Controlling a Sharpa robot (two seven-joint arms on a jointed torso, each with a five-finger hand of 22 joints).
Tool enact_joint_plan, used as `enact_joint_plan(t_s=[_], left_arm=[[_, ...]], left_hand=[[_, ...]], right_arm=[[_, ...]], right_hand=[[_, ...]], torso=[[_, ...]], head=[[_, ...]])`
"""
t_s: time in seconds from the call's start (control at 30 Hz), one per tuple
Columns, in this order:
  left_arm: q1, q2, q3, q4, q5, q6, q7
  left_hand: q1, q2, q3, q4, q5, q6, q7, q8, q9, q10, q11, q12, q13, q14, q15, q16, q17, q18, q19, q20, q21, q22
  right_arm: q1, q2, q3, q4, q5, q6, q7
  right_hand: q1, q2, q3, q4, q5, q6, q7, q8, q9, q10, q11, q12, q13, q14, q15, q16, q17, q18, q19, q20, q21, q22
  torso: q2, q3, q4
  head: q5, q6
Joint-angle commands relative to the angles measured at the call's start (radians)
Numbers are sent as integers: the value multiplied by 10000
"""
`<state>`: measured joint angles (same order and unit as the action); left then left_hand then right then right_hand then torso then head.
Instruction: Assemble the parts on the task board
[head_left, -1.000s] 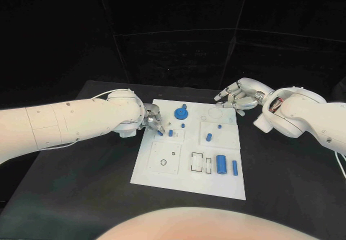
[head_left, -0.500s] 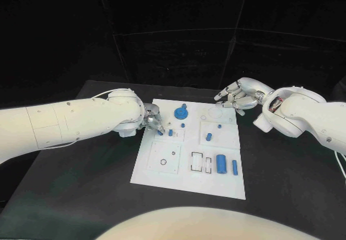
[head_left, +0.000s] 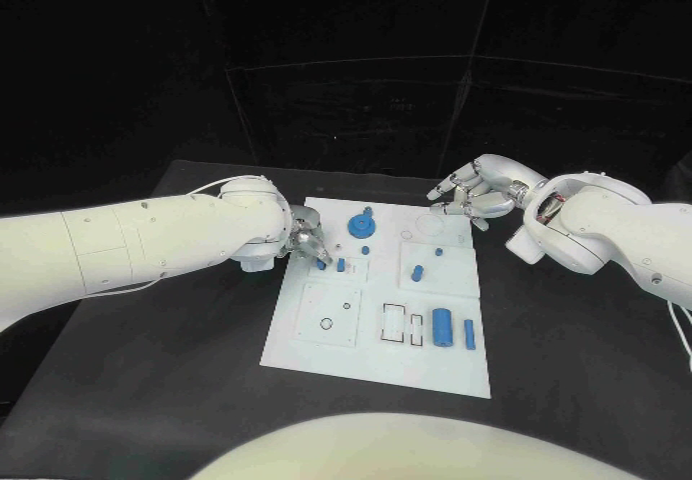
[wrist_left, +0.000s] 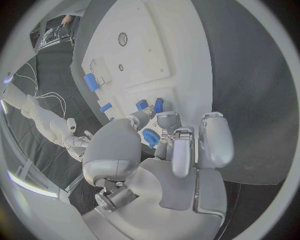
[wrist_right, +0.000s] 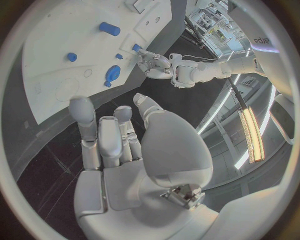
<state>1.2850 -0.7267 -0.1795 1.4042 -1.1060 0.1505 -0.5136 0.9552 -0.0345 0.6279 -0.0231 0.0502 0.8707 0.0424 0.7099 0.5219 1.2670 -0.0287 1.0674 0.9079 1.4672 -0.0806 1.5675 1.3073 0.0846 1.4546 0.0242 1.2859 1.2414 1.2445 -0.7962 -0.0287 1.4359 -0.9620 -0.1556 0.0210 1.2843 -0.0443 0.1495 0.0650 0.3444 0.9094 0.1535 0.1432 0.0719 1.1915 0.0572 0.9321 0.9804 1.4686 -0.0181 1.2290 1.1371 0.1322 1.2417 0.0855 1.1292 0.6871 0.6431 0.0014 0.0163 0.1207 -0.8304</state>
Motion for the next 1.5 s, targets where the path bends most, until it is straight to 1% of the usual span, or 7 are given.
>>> enact_joint_plan(t_s=[0.03,0.4,0.7,0.97,1.27,1.4,1.5], left_arm=[[1,42,-4,-54,-13,290,-64],[1,51,-4,-113,-13,402,-74],[1,23,-3,-132,-13,176,-80],[1,-13,-1,-160,0,-193,-66],[0,-240,11,11,498,-994,167],[13,-396,21,129,1094,-1548,708],[38,-440,26,149,1656,-2035,1591]], left_hand=[[-87,10,8,64,28,89,-6,36,-11,67,-4,33,11,1036,-82,33,2635,-82,40,-31,7,20],[-337,-120,-178,190,24,130,-5,46,-46,61,-1,20,-18,1036,-85,33,2635,-78,35,-37,-23,3],[-1422,-591,-1730,1034,13,209,34,36,-151,-2,44,-28,-123,1036,-51,33,2635,-61,12,-12,-130,-67],[-1465,-452,-3087,1616,11,191,11,37,-233,-28,6,-1,-116,1036,-74,33,2635,-57,24,-41,-175,-65],[-1036,-220,-3943,1920,25,-15,65,-12,-316,-277,72,-256,-452,1035,-44,31,2633,-11,-45,-23,-406,-263],[-266,3,-4181,1797,52,-617,334,-294,-497,-1584,292,-1789,-2222,791,139,-553,1837,251,-582,110,-1690,-1524],[702,277,-3990,1454,85,-1395,759,-642,-782,-2574,707,-2353,-2588,-179,473,-2491,-423,814,-2039,404,-4891,-4524]], right_arm=[[17,7,6,20,28,37,54],[17,0,6,13,28,44,56],[17,-2,6,3,28,27,69],[16,-2,5,-4,28,22,77],[16,9,5,-34,30,29,91],[16,9,5,-50,30,32,93],[15,13,5,-62,30,34,96]], right_hand=[[-44,8,44,14,21,-47,-12,42,-8,-64,31,-18,-11,67,-21,-32,-8,167,-72,-21,-37,-13],[-60,6,52,29,32,-46,-13,65,-4,-78,31,-31,-33,69,-20,-55,-20,170,-72,-19,-63,-41],[-62,5,53,31,33,-48,-12,67,-4,-93,32,-53,-54,68,-20,-64,-30,173,-78,-19,-74,-60],[-62,5,53,31,33,-48,-12,67,-4,-93,32,-53,-54,68,-20,-64,-30,173,-78,-19,-74,-60],[-69,1,52,35,35,-57,-11,68,-5,-117,33,-86,-86,60,-19,-92,-60,177,-88,-18,-92,-88],[-69,1,52,35,35,-57,-11,68,-5,-117,33,-86,-86,60,-19,-92,-60,177,-88,-18,-92,-88],[-69,1,52,35,35,-57,-11,68,-5,-117,33,-86,-86,60,-19,-92,-60,177,-88,-18,-92,-88]], torso=[[-3,3,-3],[-11,-2,12],[-7,-7,6],[-1,-5,4],[-6,-9,5],[-19,-1,10],[-13,-5,22]], head=[[-14,-15],[-33,-19],[-31,-13],[-38,-11],[-73,-19],[-89,-18],[-102,5]])
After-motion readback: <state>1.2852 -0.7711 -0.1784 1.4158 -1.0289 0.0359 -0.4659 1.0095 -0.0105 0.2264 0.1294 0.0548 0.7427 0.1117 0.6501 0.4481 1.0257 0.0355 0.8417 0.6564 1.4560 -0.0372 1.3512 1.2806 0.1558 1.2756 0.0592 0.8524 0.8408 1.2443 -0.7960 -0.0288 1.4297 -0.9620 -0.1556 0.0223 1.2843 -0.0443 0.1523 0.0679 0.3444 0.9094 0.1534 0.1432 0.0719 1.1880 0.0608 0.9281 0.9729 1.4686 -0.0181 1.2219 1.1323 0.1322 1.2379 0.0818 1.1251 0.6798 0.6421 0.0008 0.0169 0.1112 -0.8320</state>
